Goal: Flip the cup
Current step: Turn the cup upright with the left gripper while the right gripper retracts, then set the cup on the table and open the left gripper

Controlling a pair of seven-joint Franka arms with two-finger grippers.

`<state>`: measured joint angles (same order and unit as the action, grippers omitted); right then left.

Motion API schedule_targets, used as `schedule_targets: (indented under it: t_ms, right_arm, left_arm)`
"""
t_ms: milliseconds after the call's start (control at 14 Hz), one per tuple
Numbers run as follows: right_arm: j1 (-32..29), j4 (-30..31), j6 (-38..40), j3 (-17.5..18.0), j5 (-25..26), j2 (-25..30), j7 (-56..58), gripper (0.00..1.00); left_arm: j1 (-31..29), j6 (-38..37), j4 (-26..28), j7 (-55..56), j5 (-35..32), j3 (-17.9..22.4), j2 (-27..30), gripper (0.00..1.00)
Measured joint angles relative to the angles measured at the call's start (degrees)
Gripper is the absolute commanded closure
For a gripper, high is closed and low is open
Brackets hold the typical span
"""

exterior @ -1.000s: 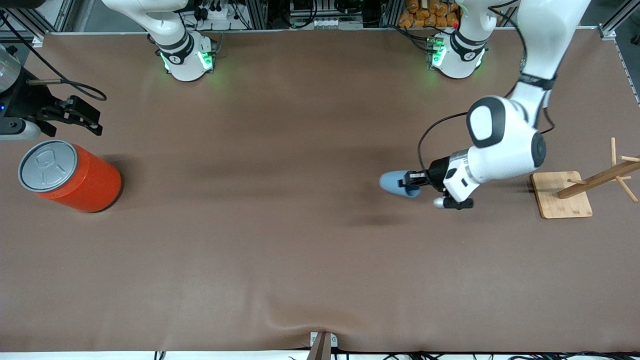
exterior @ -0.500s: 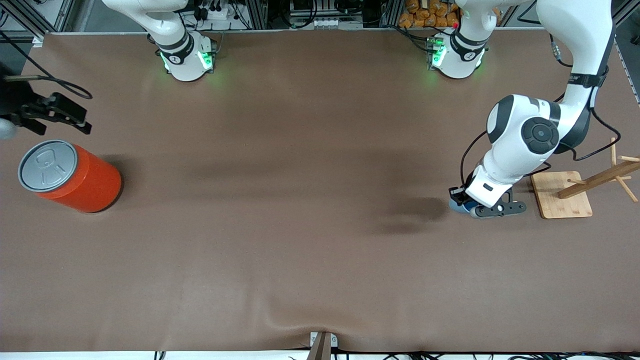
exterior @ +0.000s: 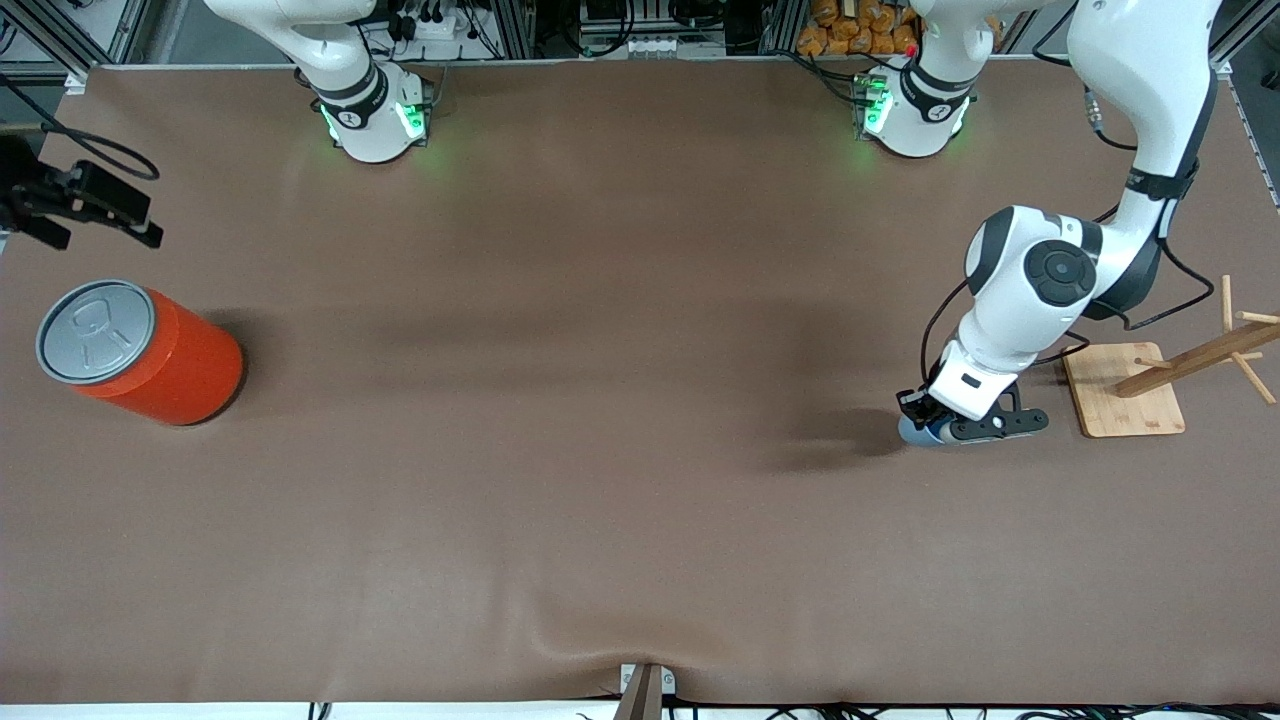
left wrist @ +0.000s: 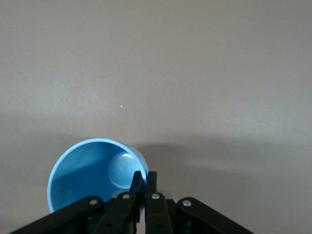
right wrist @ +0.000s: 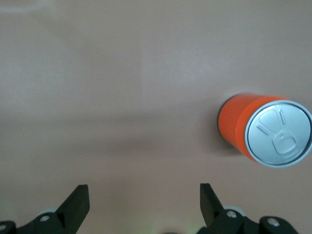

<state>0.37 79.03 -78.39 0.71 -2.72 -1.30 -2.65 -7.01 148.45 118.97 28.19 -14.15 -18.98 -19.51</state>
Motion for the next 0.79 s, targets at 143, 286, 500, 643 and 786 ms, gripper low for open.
schedule_targets:
  t_ms: [143, 286, 500, 643, 786]
  right_arm:
    - [0.0, 0.1, 0.0, 0.0, 0.0, 0.7, 0.1, 0.0]
    - [0.0, 2.1, -2.2, 0.0, 0.0, 2.4, 0.1, 0.0]
    - [0.0, 5.0, -4.1, -0.1, 0.2, 4.7, 0.3, 0.0]
    - [0.0, 4.9, -4.5, -0.1, 0.6, 4.9, 0.3, 0.0]
    - [-0.1, 4.9, -4.6, -0.4, 0.7, 4.9, 0.3, 0.0]
  left_arm:
    - [-0.7, 0.5, 0.3, 0.6, -3.8, 0.0, -0.6, 0.23]
    - [-1.4, 0.5, 0.3, 0.7, -5.1, 0.0, -0.8, 0.0]
    - [-1.8, -0.5, -0.8, 0.7, -5.3, -0.1, -0.6, 0.0]
    - [-1.8, -2.8, -2.8, 0.7, -5.3, -1.0, 0.8, 0.0]
    - [-1.8, -5.4, -4.8, 0.7, -5.3, -2.1, 4.1, 0.0]
